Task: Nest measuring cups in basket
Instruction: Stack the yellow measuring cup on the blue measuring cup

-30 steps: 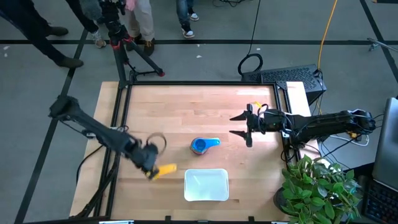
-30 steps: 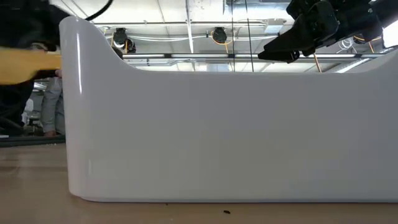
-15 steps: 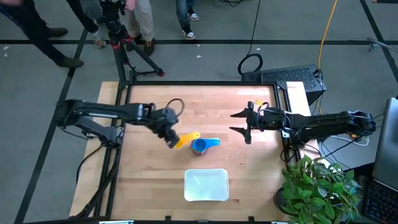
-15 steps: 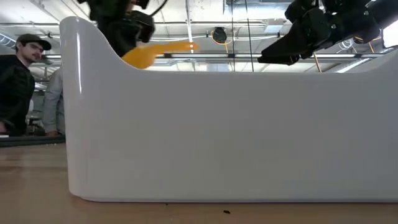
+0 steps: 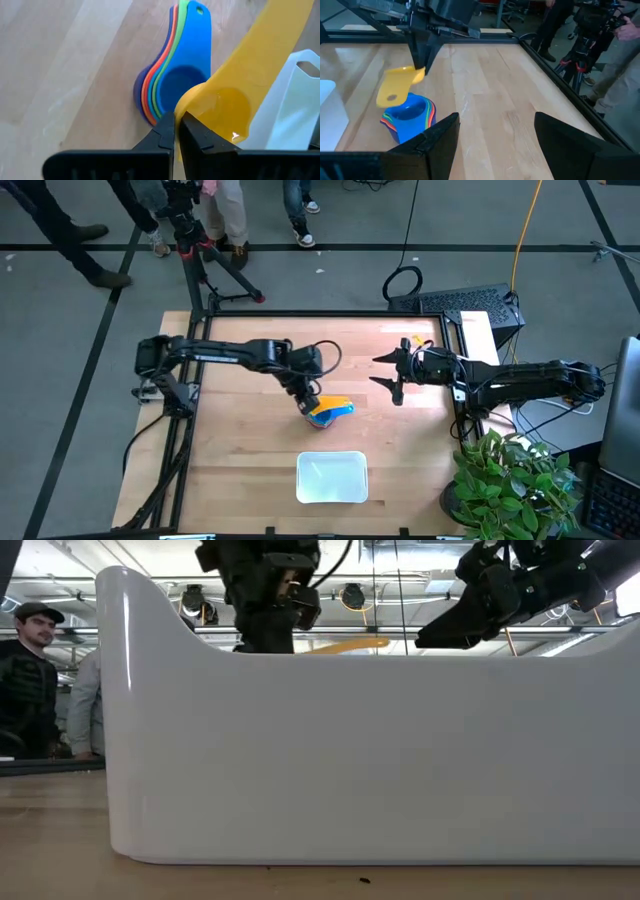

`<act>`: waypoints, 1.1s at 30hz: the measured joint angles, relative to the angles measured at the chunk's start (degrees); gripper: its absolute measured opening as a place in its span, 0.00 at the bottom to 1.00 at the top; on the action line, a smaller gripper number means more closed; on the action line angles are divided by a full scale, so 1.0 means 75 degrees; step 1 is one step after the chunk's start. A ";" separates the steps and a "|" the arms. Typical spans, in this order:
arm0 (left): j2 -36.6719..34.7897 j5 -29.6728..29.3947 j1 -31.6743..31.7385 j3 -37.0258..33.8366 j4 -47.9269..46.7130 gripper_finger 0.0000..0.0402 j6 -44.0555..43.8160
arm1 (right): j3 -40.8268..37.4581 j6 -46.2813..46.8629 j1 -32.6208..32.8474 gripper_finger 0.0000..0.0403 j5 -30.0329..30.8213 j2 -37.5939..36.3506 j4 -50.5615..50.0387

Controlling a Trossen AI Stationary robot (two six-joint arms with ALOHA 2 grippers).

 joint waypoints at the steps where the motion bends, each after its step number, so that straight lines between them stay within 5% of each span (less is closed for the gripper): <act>1: 0.0086 0.0003 0.0000 0.0052 0.0050 0.02 0.0049 | 0.0000 -0.0008 0.0000 0.62 0.0000 -0.0003 -0.0024; 21: 0.0898 -0.0177 -0.0195 0.0110 0.0458 0.02 0.0043 | 0.0000 -0.0046 0.0000 0.62 -0.0006 -0.0003 -0.0123; 27: 0.0898 -0.0280 -0.0195 0.0110 0.0436 0.15 -0.0308 | 0.0000 -0.0046 0.0000 0.62 -0.0030 -0.0003 -0.0126; 33: 0.0898 -0.0285 -0.0195 0.0110 0.0432 0.19 -0.0381 | 0.0000 -0.0046 0.0000 0.62 -0.0047 -0.0003 -0.0126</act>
